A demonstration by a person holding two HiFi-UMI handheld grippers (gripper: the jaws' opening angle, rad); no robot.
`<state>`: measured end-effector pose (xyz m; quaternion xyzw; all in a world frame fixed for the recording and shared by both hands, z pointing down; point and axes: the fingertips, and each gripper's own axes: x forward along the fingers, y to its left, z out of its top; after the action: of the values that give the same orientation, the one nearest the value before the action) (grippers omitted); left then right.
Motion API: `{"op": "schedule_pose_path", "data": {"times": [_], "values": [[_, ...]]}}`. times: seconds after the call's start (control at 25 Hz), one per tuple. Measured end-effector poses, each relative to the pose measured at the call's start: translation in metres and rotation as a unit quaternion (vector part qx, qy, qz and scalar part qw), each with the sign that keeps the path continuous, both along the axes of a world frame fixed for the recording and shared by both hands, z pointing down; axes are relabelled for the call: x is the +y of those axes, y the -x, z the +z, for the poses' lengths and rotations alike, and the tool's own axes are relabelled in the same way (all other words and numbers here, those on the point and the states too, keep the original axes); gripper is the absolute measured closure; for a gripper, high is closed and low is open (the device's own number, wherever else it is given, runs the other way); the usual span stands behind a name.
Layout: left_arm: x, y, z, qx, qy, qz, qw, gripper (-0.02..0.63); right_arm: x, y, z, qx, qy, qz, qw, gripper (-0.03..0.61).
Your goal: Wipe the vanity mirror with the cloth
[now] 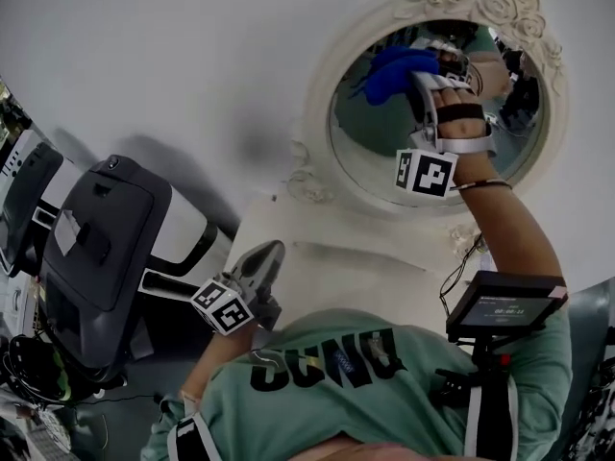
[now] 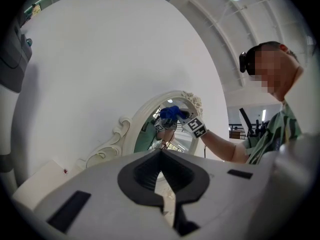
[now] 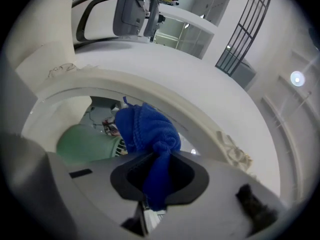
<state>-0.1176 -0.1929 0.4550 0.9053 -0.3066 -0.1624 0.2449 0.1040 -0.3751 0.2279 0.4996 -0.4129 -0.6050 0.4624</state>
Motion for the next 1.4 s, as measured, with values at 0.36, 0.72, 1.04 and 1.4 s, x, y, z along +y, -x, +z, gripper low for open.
{"op": "schedule_pose_path", "data": {"times": [0.36, 0.72, 1.04, 1.4], "values": [[0.01, -0.007, 0.042, -0.036, 0.068, 0.007, 0.997, 0.604, 0.002, 0.016, 0.309, 0.021, 0.24, -0.019, 0.97, 0.52], [0.025, -0.007, 0.059, -0.052, 0.103, 0.001, 0.9933, 0.604, 0.01, 0.01, 0.386, -0.015, 0.304, -0.021, 0.952, 0.522], [0.024, -0.009, 0.029, -0.031, 0.051, 0.006, 0.9982, 0.604, 0.024, 0.018, 0.313, -0.011, 0.289, -0.047, 0.956, 0.52], [0.004, -0.006, -0.005, -0.001, -0.011, 0.004, 0.9999, 0.604, 0.033, 0.004, -0.015, -0.066, 0.032, -0.054, 0.996, 0.52]]}}
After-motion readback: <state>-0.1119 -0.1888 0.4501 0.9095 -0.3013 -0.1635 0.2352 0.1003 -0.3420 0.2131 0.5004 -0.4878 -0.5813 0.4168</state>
